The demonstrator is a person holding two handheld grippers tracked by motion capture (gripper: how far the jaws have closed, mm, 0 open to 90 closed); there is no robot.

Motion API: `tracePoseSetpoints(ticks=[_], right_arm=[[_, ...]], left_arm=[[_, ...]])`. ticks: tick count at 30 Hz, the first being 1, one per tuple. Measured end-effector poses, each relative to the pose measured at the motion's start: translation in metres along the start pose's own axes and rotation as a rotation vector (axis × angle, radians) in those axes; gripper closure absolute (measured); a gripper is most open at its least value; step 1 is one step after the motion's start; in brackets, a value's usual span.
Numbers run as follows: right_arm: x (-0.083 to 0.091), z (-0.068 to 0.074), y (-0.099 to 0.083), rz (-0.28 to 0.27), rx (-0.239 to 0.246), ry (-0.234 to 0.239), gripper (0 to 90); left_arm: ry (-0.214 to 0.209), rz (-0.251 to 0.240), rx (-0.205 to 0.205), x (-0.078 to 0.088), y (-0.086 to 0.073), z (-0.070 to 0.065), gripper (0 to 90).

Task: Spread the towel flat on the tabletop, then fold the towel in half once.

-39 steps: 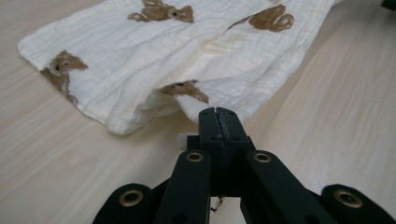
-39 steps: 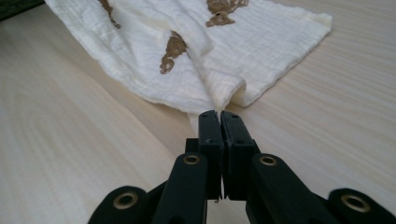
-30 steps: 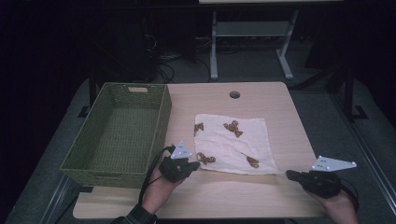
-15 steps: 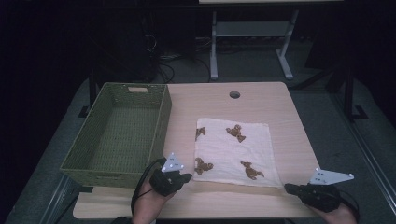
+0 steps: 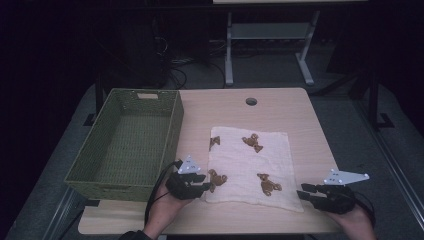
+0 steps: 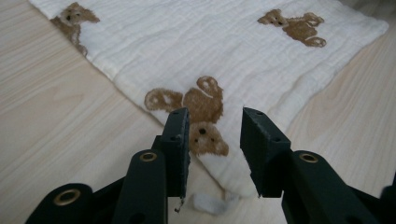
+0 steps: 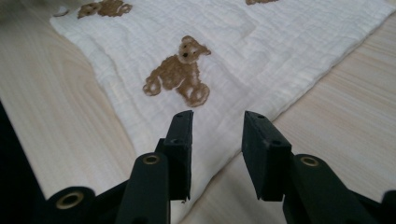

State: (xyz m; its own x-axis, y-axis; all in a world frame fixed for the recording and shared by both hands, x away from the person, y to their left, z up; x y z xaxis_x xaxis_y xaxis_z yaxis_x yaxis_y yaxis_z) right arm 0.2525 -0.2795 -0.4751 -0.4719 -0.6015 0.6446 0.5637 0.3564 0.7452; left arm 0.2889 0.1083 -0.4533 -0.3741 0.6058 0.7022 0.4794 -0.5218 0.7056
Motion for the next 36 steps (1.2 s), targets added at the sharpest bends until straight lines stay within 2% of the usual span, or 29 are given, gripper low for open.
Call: tracePoseSetpoints(ticks=[5,8,17,18,21,27,30,34,35,36], right_arm=[[-0.008,-0.004,0.006,0.003,-0.001,-0.009,59.8],[-0.014,-0.009,0.016,-0.01,0.004,-0.026,59.1],[-0.029,-0.022,0.043,-0.035,0.013,-0.064,60.7],[-0.031,-0.024,0.047,-0.041,0.013,-0.066,60.7],[-0.037,-0.03,0.057,-0.044,0.007,-0.068,60.2],[-0.051,-0.047,0.078,-0.049,-0.001,-0.076,60.0],[-0.058,-0.058,0.089,-0.057,-0.008,-0.08,59.9],[-0.068,-0.072,0.102,-0.063,-0.013,-0.088,60.2],[-0.07,-0.075,0.105,-0.054,-0.016,-0.091,60.3],[-0.073,-0.078,0.108,-0.058,-0.016,-0.096,60.8]], left_arm=[[-0.015,-0.01,-0.012,-0.009,0.007,0.003,57.8],[-0.03,-0.025,-0.019,-0.017,0.014,0.007,54.7],[-0.012,-0.059,-0.027,-0.038,0.038,0.02,52.9],[-0.009,-0.066,-0.017,-0.039,0.041,0.021,52.9],[0.014,-0.066,-0.021,-0.046,0.049,0.031,52.4],[0.047,-0.047,0.009,-0.062,0.065,0.054,52.5],[0.057,-0.062,0.031,-0.068,0.073,0.064,52.0],[0.104,-0.059,0.025,-0.076,0.083,0.08,52.0],[0.117,-0.062,0.031,-0.079,0.085,0.084,52.0],[0.118,-0.072,0.055,-0.083,0.087,0.089,52.2]])
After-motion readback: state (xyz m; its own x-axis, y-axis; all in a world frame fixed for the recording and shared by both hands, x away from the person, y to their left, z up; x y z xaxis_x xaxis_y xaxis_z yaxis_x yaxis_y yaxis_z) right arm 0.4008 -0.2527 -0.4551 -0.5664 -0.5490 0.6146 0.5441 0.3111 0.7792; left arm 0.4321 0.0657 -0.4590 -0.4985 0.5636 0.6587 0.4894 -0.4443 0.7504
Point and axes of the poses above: each handheld gripper's, and its own axes: x roughly backward along the jaws, y roughly out of its top, z roughly to its left, the point moved 4 cm from there along -x, roughly forward along the jaws, and after that the axes turned 1 degree about -x, right-handed, at the moved point
